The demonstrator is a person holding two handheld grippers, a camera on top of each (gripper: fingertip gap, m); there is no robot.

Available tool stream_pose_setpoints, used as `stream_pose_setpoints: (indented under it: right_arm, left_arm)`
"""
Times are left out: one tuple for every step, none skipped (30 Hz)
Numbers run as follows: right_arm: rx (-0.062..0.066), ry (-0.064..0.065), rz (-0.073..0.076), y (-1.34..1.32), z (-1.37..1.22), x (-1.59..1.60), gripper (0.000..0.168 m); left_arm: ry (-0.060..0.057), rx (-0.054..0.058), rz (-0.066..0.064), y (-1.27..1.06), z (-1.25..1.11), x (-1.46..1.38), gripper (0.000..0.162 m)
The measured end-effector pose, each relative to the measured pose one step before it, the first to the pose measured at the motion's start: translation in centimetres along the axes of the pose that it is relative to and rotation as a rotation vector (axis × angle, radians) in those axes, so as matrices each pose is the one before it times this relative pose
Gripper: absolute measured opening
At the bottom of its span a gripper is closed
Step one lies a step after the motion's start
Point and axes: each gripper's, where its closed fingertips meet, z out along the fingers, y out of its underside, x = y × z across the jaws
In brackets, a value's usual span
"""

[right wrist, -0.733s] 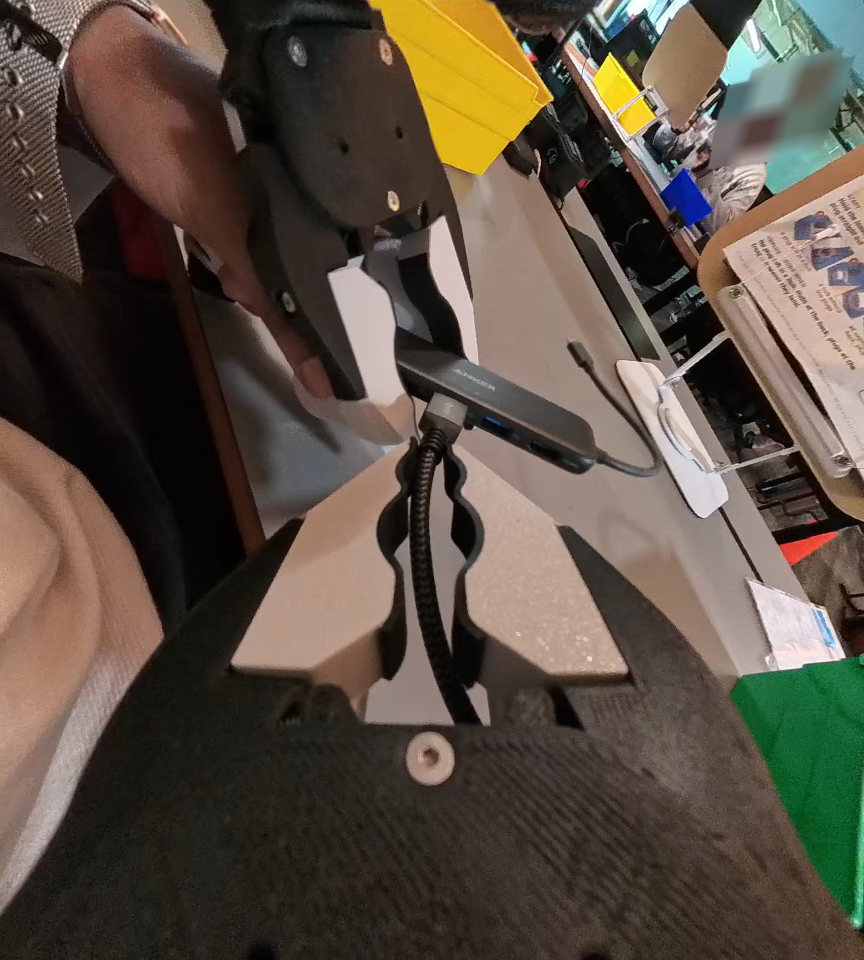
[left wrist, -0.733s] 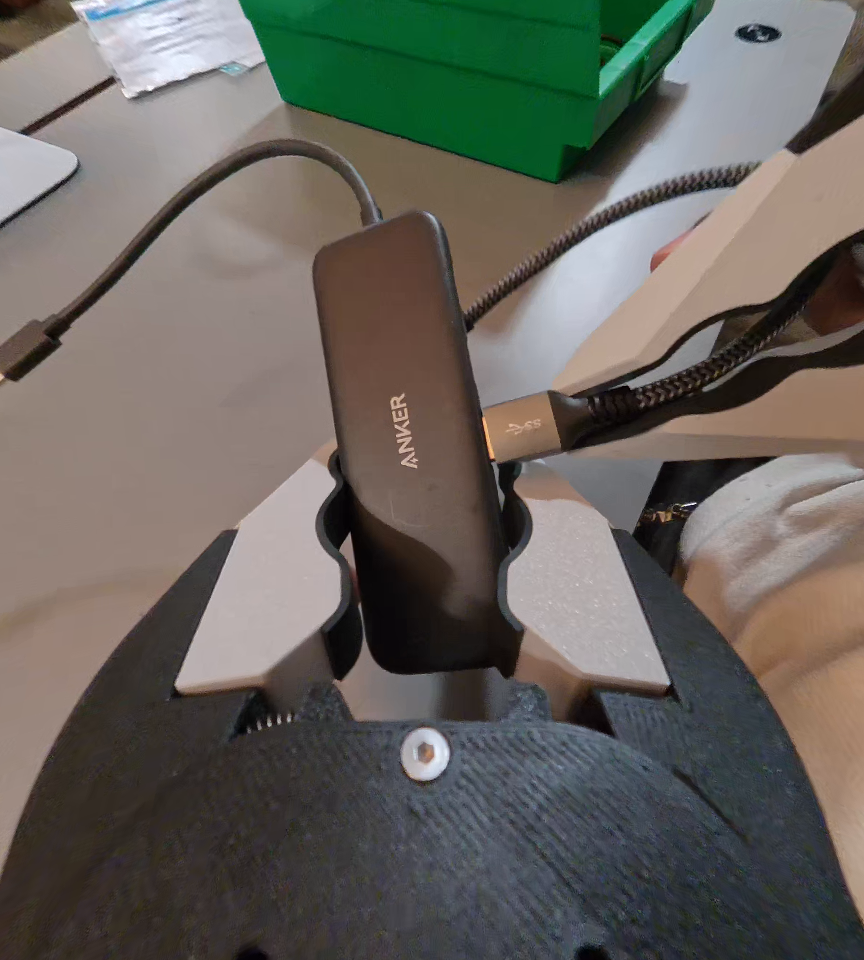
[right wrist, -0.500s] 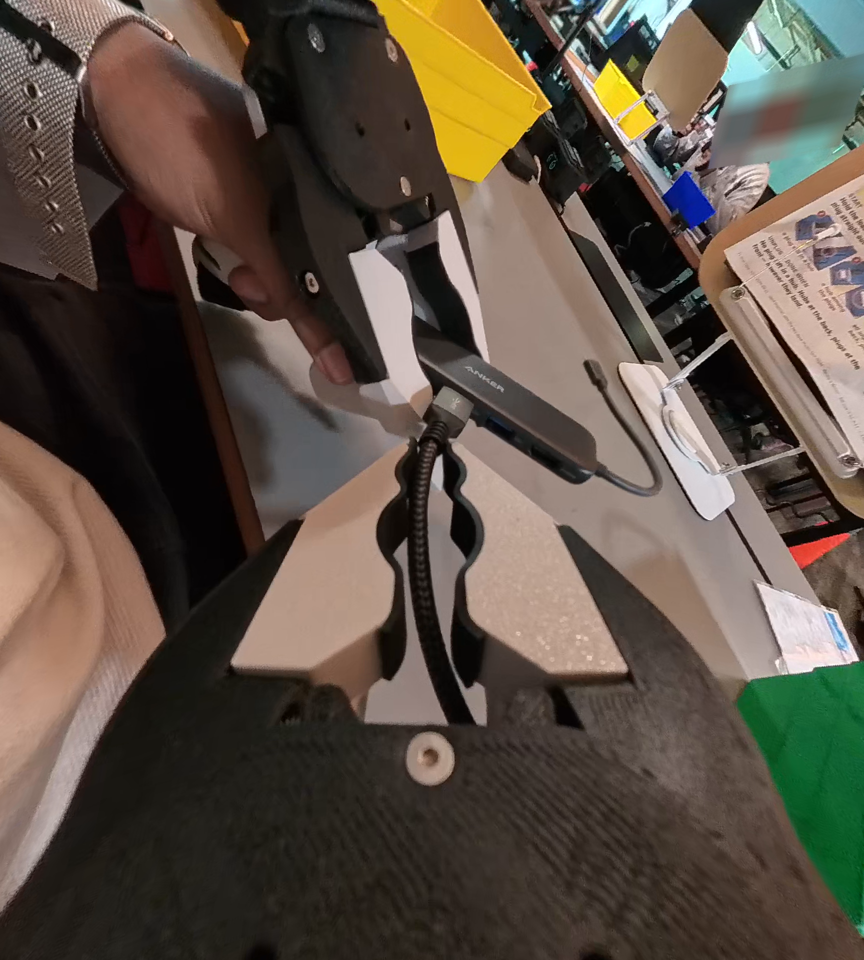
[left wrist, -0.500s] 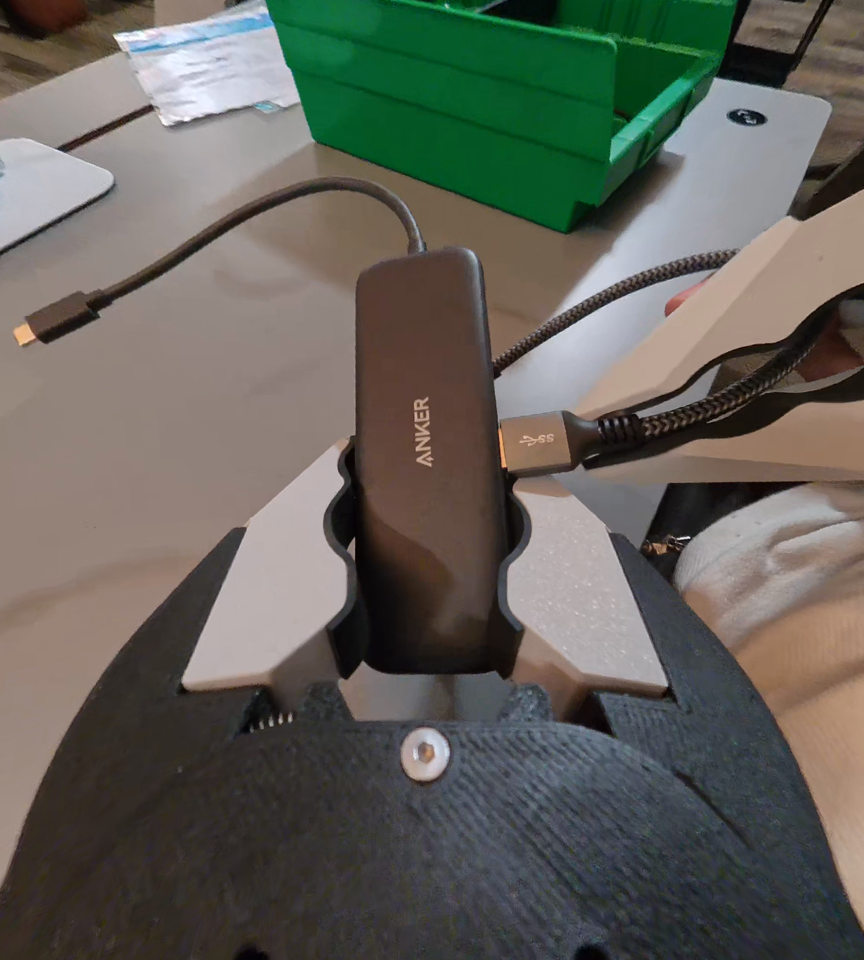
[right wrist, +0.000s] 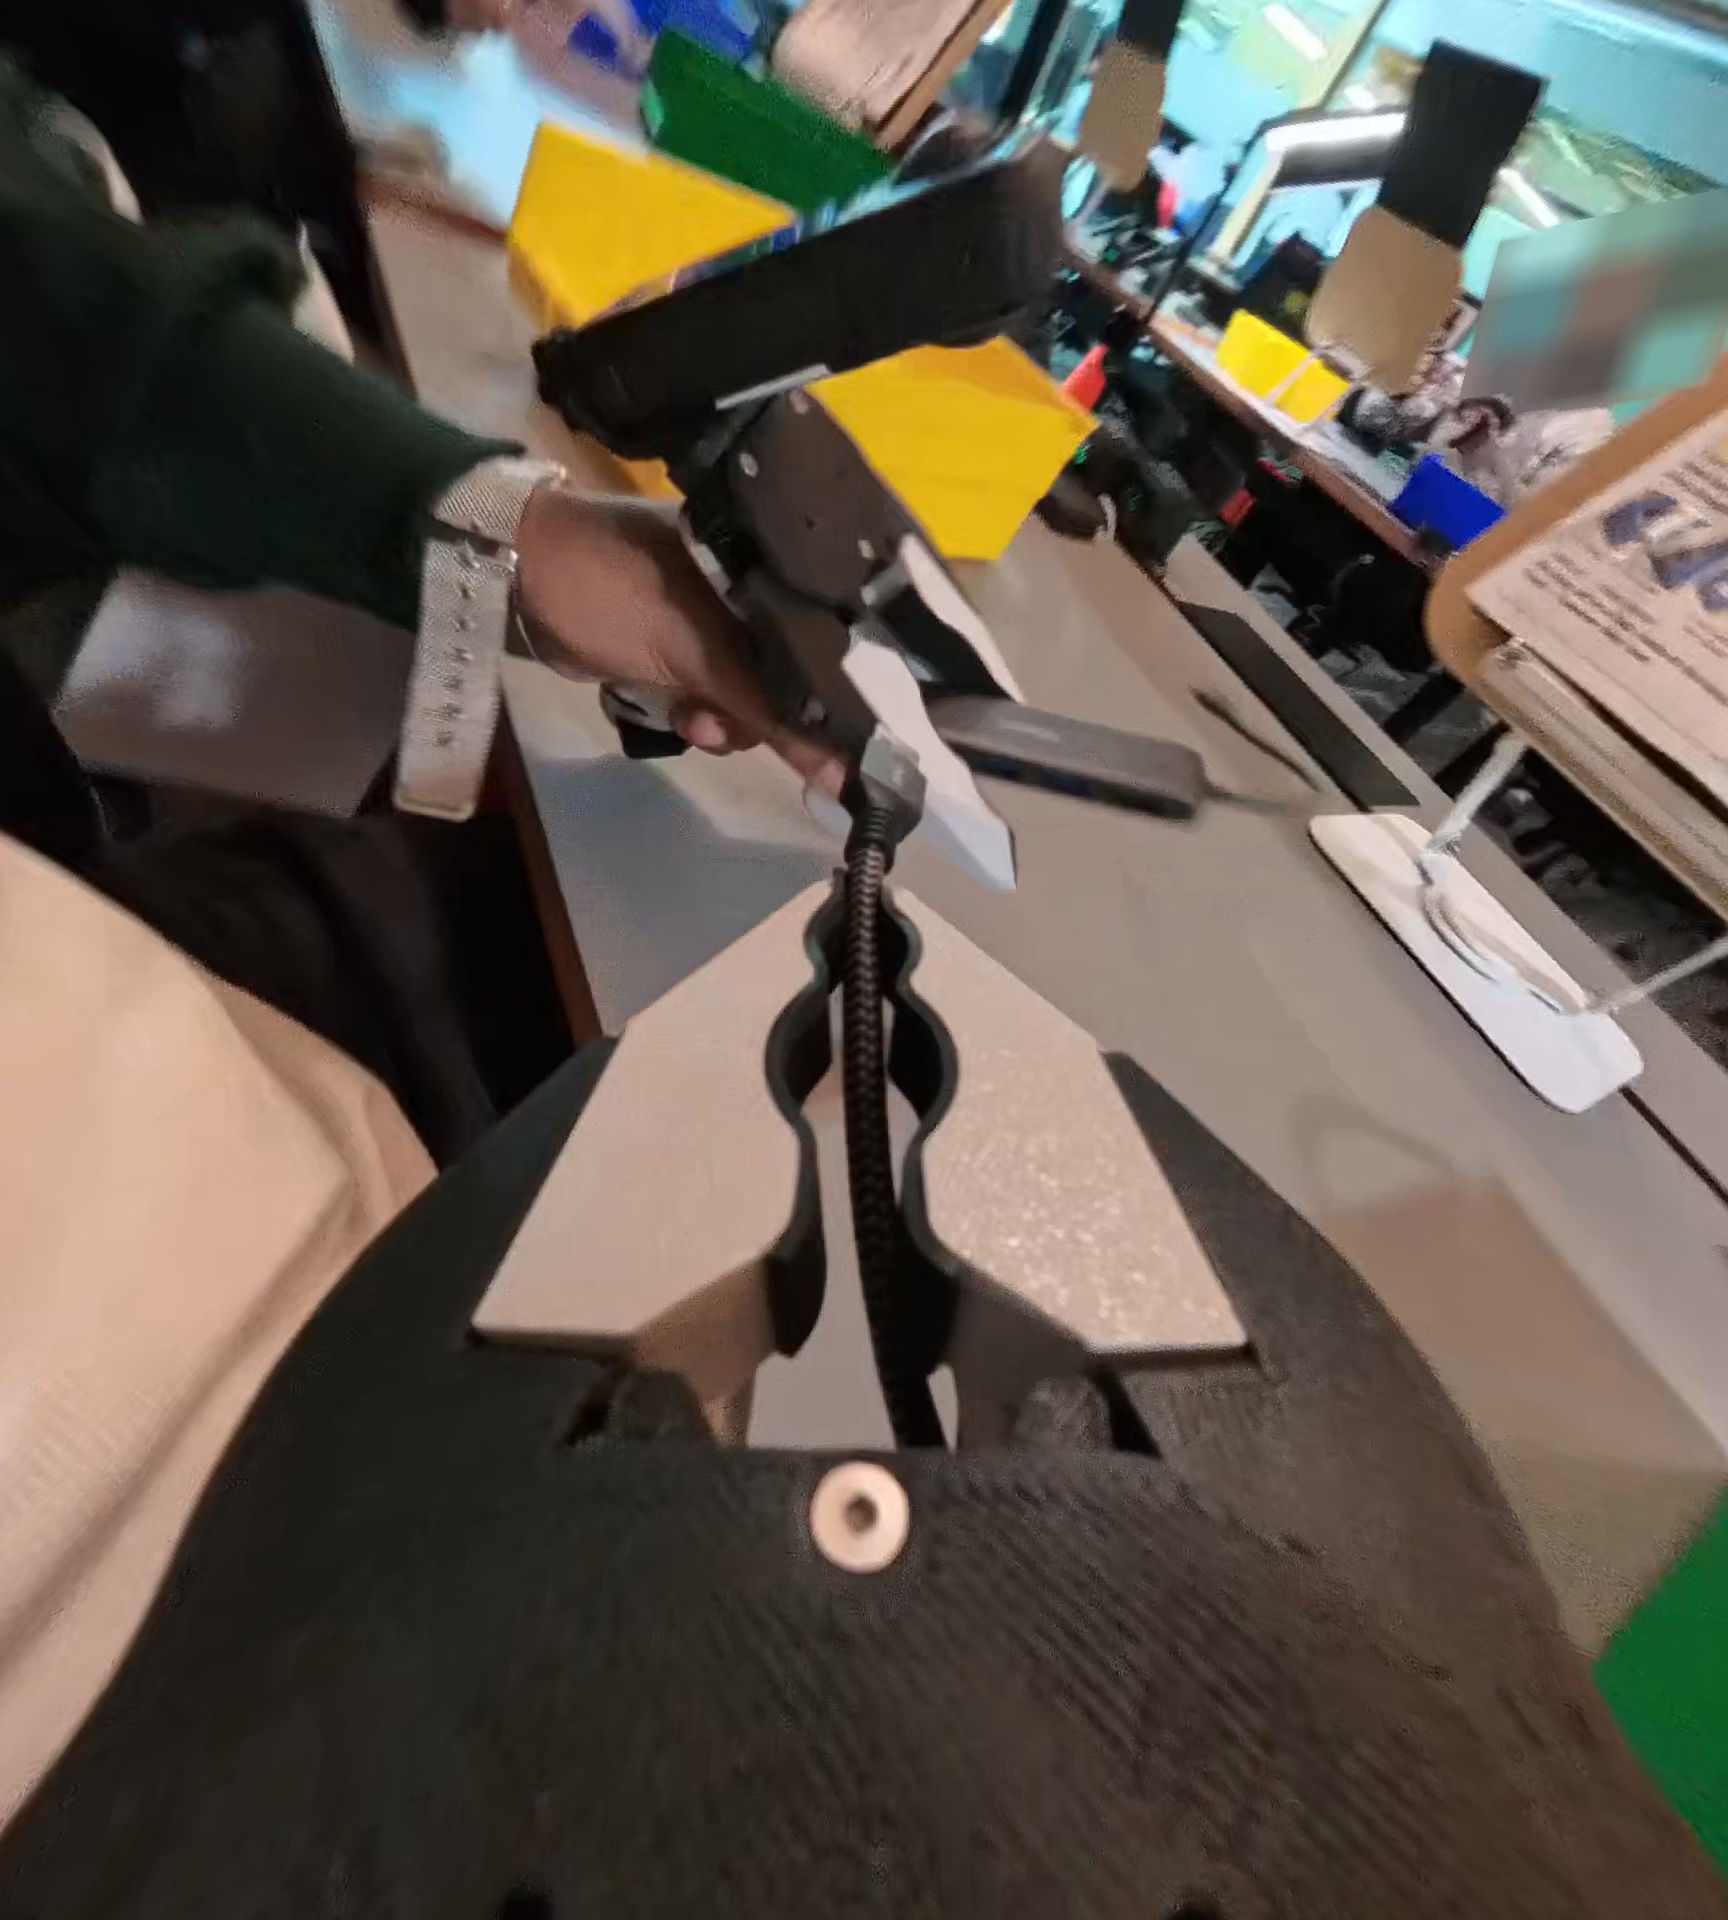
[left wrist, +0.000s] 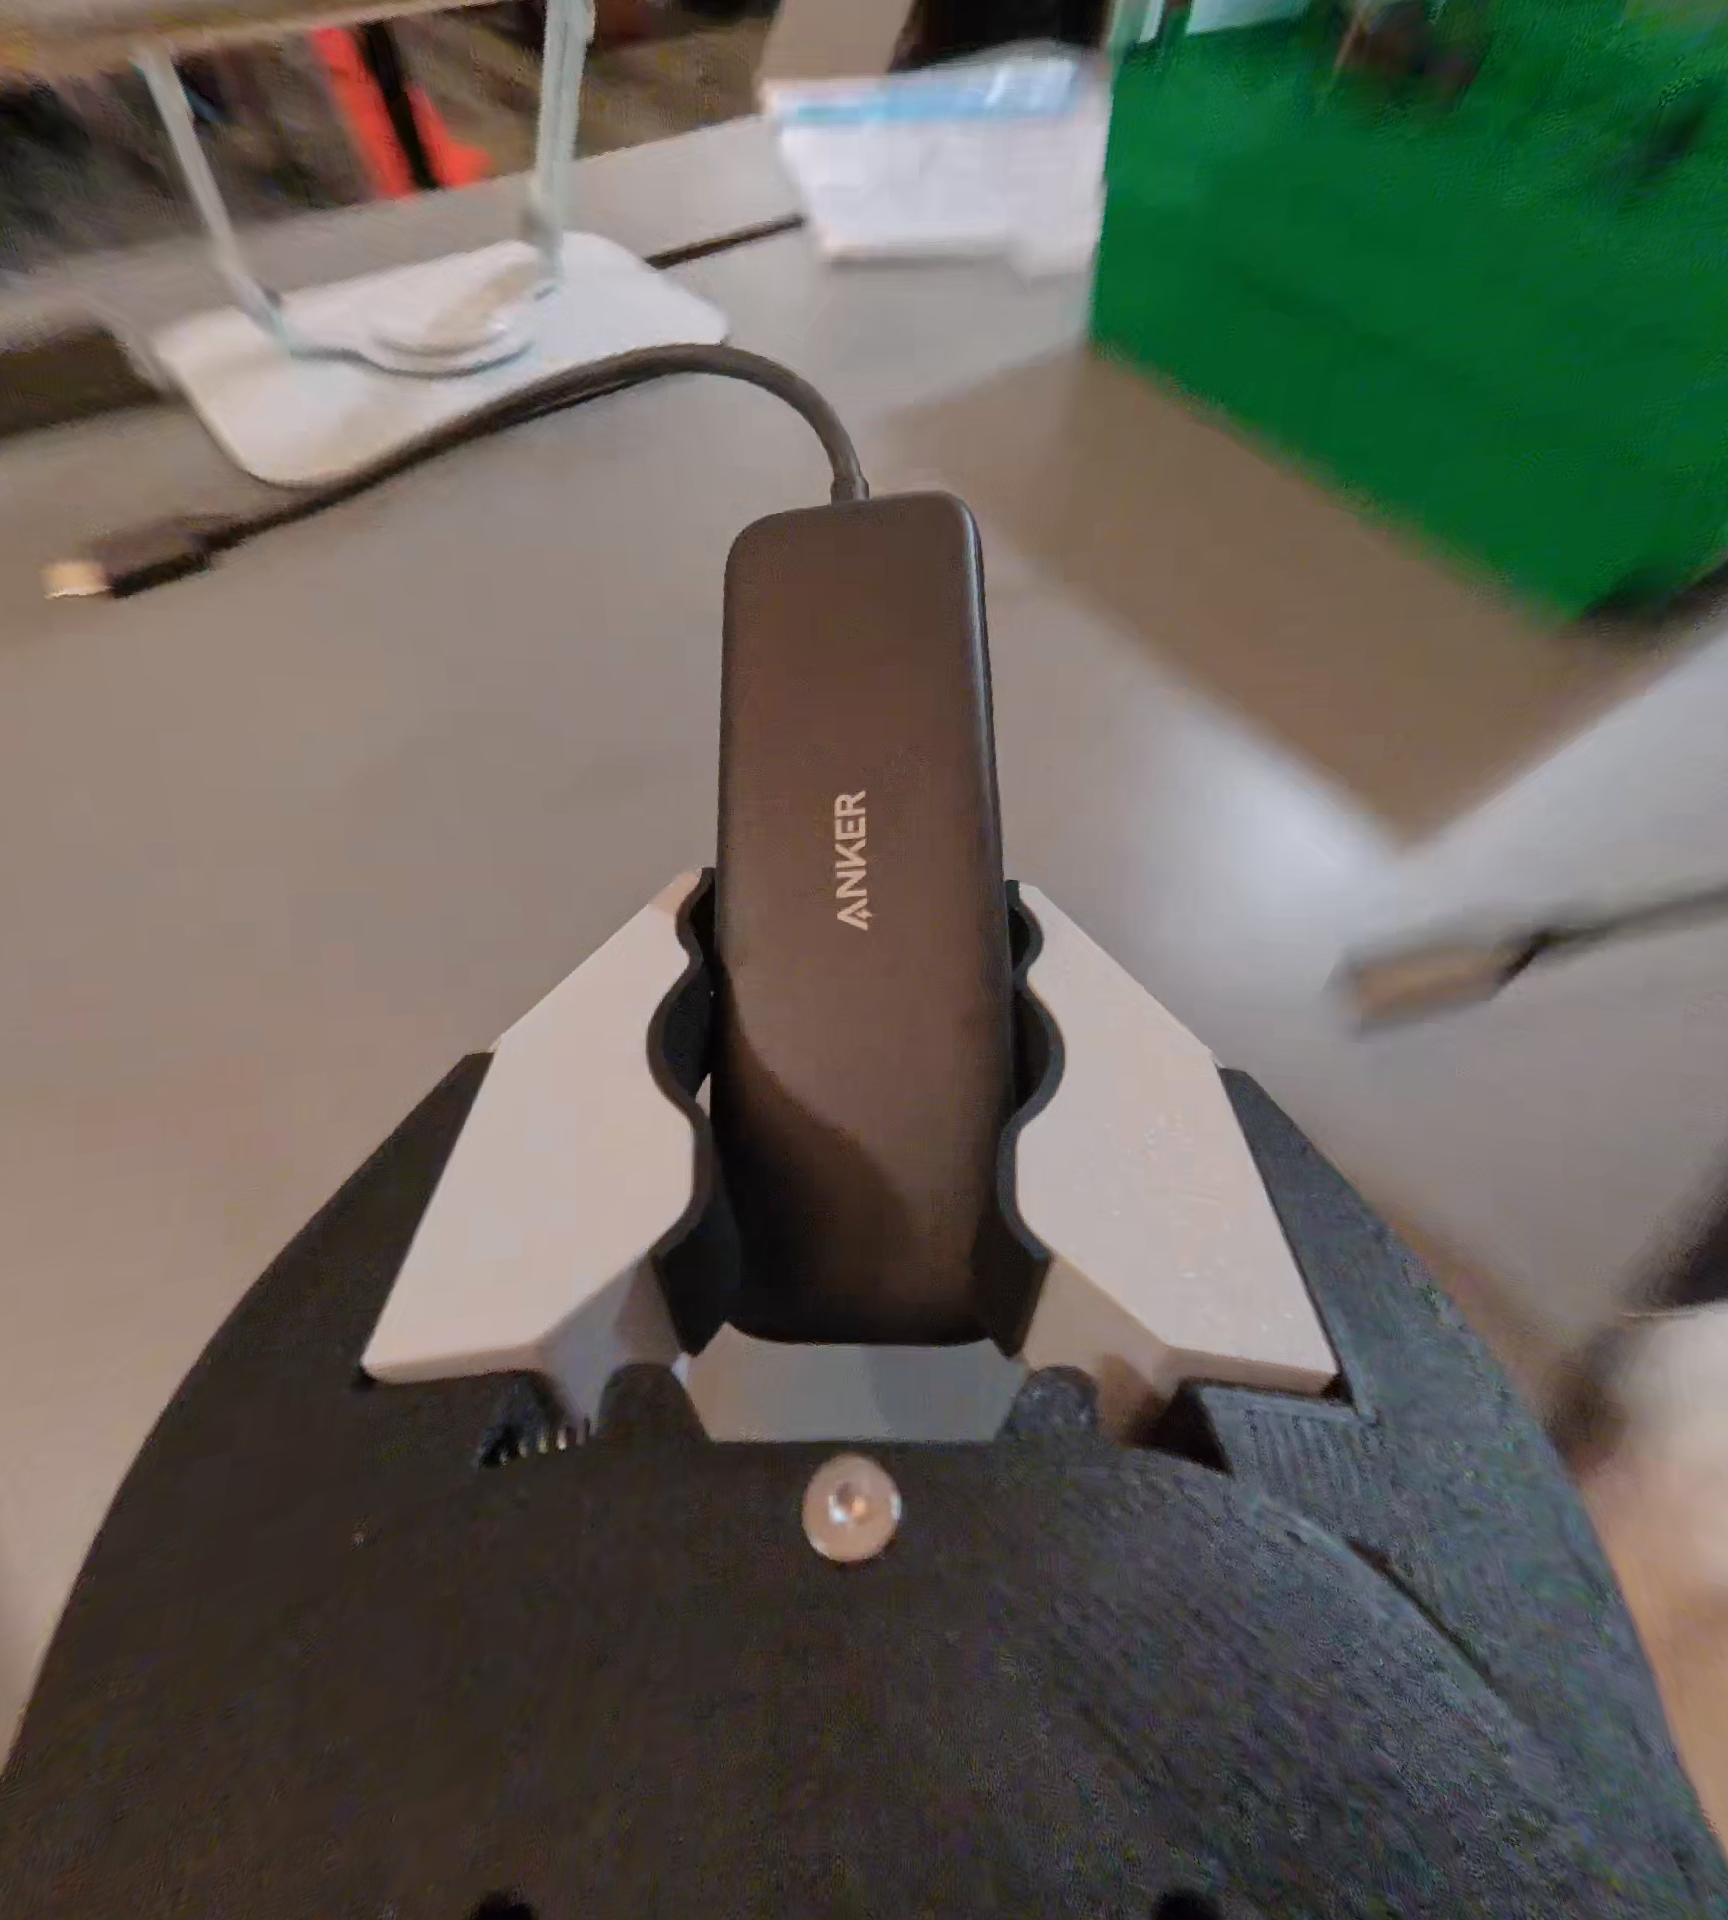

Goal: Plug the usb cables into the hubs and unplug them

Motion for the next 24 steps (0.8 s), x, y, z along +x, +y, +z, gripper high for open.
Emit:
stream_pose_setpoints:
  right_arm:
    - [0.0003, 0.0429, -0.0036, -0.017, -0.329, 0.772, 0.003]
    - [-0.0183, 0.0431, -0.0166, 0.66, -0.075, 0.989, 0.003]
    - [-0.0196, 0.0214, 0.0084, 0.876, 0.098, 0.917, 0.003]
    - [0.0081, -0.0053, 0.0393, 0.404, 0.056, 0.698, 0.003]
    - [0.0377, -0.0142, 0.0466, -0.281, -0.176, 0.635, 0.003]
    - [0.0446, -0.0011, 0.0327, -0.613, -0.33, 0.794, 0.003]
    - [0.0414, 0.0201, 0.013, -0.722, -0.471, 1.029, 0.003]
    - [0.0423, 0.0334, -0.0044, -0.852, -0.621, 1.175, 0.003]
    - [0.0423, 0.0431, -0.0195, -1.004, -0.784, 1.319, 0.003]
    - [0.0385, 0.0626, -0.0332, -1.113, -0.922, 1.656, 0.003]
    - [0.0339, 0.0783, -0.0409, -1.121, -1.007, 2.009, 0.003]
    - [0.0298, 0.0785, -0.0384, -1.029, -1.037, 2.152, 0.004]
    - [0.024, 0.0704, -0.0275, -0.821, -0.969, 2.152, 0.004]
    - [0.0163, 0.0602, -0.0129, -0.477, -0.837, 2.059, 0.004]
    - [0.0067, 0.0476, 0.0011, -0.052, -0.665, 1.859, 0.003]
    - [-0.0046, 0.0366, 0.0098, 0.428, -0.504, 1.66, 0.003]
    - [-0.0151, 0.03, 0.0137, 0.903, -0.336, 1.485, 0.003]
    - [-0.0227, 0.0221, 0.0151, 1.247, -0.188, 1.297, 0.003]
    - [-0.0262, 0.0092, 0.0135, 1.443, -0.047, 0.987, 0.003]
    - [-0.0263, -0.0064, 0.0149, 1.495, 0.083, 0.66, 0.004]
    - [-0.0272, -0.0189, 0.0253, 1.488, 0.227, 0.413, 0.004]
    - [-0.0261, -0.0284, 0.04, 1.415, 0.325, 0.241, 0.004]
    - [-0.0256, -0.0393, 0.0516, 1.371, 0.373, 0.084, 0.004]
    - [-0.0363, -0.0384, 0.0568, 1.498, 0.393, 0.108, 0.004]
  left_arm:
    - [0.0872, 0.0713, -0.0938, -1.896, -1.179, 0.749, 0.051]
    - [-0.0023, 0.0386, 0.0628, -1.2, -0.591, 0.917, 0.051]
    - [-0.0126, 0.0224, 0.0982, -0.622, -0.192, 1.098, 0.051]
    - [-0.0052, 0.0217, 0.0517, -0.282, 0.011, 0.88, 0.051]
    - [0.0094, 0.0041, 0.016, 0.242, 0.152, 0.602, 0.051]
    - [0.0122, -0.0104, 0.0046, 0.608, 0.254, 0.222, 0.051]
    - [0.0051, -0.0169, -0.0052, 0.78, 0.246, -0.157, 0.051]
    - [0.0154, -0.0191, -0.0219, 0.77, 0.211, -0.157, 0.051]
    - [0.0263, -0.0097, -0.0307, 0.495, 0.113, -0.045, 0.051]
    - [0.0126, -0.0016, -0.0321, 0.224, 0.045, -0.202, 0.051]
    - [0.0066, 0.0, -0.0227, 0.053, 0.028, -0.192, 0.051]
    - [0.0057, 0.0035, -0.0098, -0.04, 0.012, -0.081, 0.051]
    - [0.0017, 0.0037, -0.0002, -0.017, 0.009, -0.008, 0.051]
    - [0.0023, -0.0004, 0.0053, 0.051, 0.039, 0.079, 0.051]
    - [0.0085, -0.004, 0.007, 0.139, 0.073, 0.229, 0.051]
    - [0.015, -0.0062, 0.0056, 0.177, 0.13, 0.356, 0.051]
    - [0.0116, -0.0076, 0.0034, 0.204, 0.156, 0.314, 0.051]
    - [0.0079, -0.009, 0.0051, 0.187, 0.162, 0.289, 0.051]
    - [0.0065, -0.0076, 0.008, 0.143, 0.147, 0.261, 0.051]
    - [0.0031, -0.0043, 0.0092, 0.071, 0.091, 0.202, 0.051]
    - [0.0015, -0.0015, 0.0087, 0.018, 0.056, 0.168, 0.051]
    - [0.0027, -0.0005, 0.0064, -0.008, 0.028, 0.152, 0.051]
    - [0.0042, -0.0008, 0.0036, -0.002, 0.012, 0.138, 0.051]
    - [0.0027, -0.0007, 0.0019, 0.019, 0.005, 0.073, 0.051]
